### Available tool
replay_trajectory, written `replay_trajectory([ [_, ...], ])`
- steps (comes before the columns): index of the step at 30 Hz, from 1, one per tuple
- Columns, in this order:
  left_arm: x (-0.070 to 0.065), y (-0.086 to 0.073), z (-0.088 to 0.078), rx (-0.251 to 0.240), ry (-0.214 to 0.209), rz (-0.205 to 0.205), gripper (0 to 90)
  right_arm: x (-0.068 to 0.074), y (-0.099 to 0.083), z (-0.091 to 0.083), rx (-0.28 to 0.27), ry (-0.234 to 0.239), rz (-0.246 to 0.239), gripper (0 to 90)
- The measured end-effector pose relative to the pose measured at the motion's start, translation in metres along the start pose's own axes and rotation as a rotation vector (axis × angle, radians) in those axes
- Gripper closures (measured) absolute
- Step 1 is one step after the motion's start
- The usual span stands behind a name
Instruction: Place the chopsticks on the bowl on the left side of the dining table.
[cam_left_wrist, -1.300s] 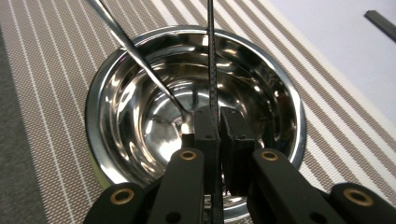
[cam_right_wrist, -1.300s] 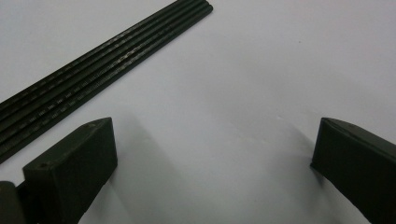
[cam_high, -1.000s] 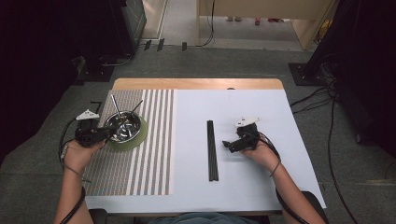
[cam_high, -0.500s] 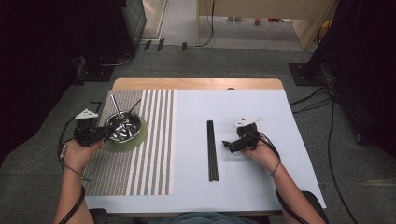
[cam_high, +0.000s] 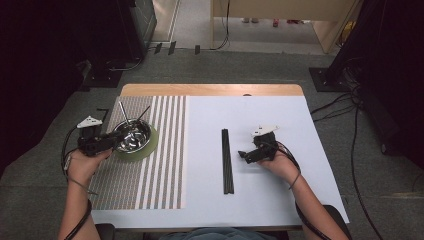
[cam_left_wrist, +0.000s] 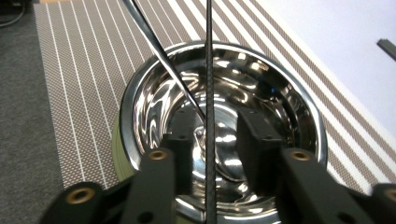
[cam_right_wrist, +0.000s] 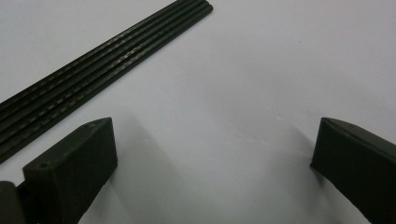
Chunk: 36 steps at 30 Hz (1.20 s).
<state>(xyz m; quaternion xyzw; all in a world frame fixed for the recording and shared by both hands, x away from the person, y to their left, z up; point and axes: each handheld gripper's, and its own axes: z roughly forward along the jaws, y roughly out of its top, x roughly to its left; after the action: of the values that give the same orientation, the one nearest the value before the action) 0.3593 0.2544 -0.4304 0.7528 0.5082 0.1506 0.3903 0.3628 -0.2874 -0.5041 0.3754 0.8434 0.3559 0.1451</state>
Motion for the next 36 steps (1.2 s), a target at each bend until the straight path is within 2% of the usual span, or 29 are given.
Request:
replay_trajectory([
  [6,-0.014,0.009,0.001,-0.021,0.031,-0.001,51.0,0.000,0.000,0.000,0.000,0.000,0.000,0.0],
  [9,-0.021,0.013,0.003,-0.015,0.026,-0.002,48.0,0.000,0.000,0.000,0.000,0.000,0.000,0.0],
  [11,-0.026,0.015,0.005,0.000,0.020,-0.005,48.2,0.000,0.000,0.000,0.000,0.000,0.000,0.0],
  [14,-0.034,0.018,0.006,-0.008,0.013,0.002,47.1,0.000,0.000,0.000,0.001,0.000,0.001,0.0],
  [23,-0.056,0.023,0.015,0.004,0.027,0.051,39.6,0.000,0.000,0.000,0.001,0.000,0.000,0.0],
  [29,-0.067,0.026,0.018,0.002,0.037,0.044,38.5,0.000,0.000,0.000,0.001,0.000,0.000,0.0],
  [32,-0.071,0.028,0.021,0.003,0.027,0.026,37.7,0.000,0.000,0.000,0.000,0.000,0.001,0.0],
  [36,-0.078,0.028,0.025,0.011,0.033,0.051,37.6,0.000,0.000,0.000,0.000,0.000,0.001,0.0],
])
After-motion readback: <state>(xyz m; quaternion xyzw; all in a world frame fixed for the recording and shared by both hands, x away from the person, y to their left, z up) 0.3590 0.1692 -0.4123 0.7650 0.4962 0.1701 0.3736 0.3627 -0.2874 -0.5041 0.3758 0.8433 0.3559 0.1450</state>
